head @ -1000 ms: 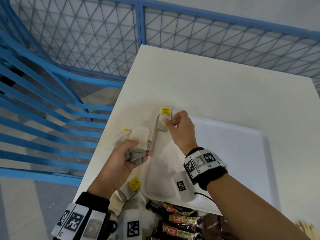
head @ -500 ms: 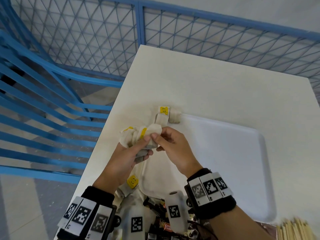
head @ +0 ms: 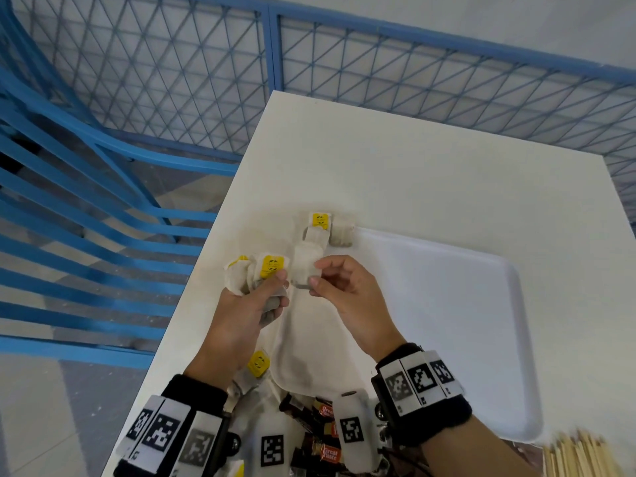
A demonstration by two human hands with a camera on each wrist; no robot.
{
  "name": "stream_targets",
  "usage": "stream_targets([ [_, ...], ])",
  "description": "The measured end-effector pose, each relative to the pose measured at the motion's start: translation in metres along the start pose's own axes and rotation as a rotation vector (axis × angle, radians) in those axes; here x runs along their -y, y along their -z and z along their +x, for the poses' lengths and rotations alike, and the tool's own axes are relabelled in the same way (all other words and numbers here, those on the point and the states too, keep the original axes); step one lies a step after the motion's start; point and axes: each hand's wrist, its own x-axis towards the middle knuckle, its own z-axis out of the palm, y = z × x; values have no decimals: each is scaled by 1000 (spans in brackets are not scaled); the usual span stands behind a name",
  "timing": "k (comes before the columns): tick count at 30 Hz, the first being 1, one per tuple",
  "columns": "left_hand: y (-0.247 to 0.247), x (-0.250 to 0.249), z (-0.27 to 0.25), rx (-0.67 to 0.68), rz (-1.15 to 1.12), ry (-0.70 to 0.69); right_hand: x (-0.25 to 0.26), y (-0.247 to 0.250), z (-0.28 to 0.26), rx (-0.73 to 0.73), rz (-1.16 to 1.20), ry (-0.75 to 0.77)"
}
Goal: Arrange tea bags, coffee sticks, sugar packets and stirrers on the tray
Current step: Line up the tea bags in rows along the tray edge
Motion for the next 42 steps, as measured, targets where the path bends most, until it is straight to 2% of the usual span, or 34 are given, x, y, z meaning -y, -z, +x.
stream_targets([
  [7,6,-4,-1,9,-77,13,-18,33,34,-225,-160,-55],
  [16,9,-2,-5,38,-75,21,-30,44,62,-286,-359,-49],
  [21,10,-4,-6,83,-106,31,-36,41,62,-308,-482,35],
  [27,9,-8,-9,184,-265,108,-33,36,62,-305,-587,122],
  [32,3,-11,-13,211,-272,106,-25,35,55,-293,-611,134],
  [36,1,-11,-13,216,-246,89,-7,23,37,-180,-515,98],
  [42,-2,-12,-14,235,-157,71,17,1,5,201,-218,-11],
])
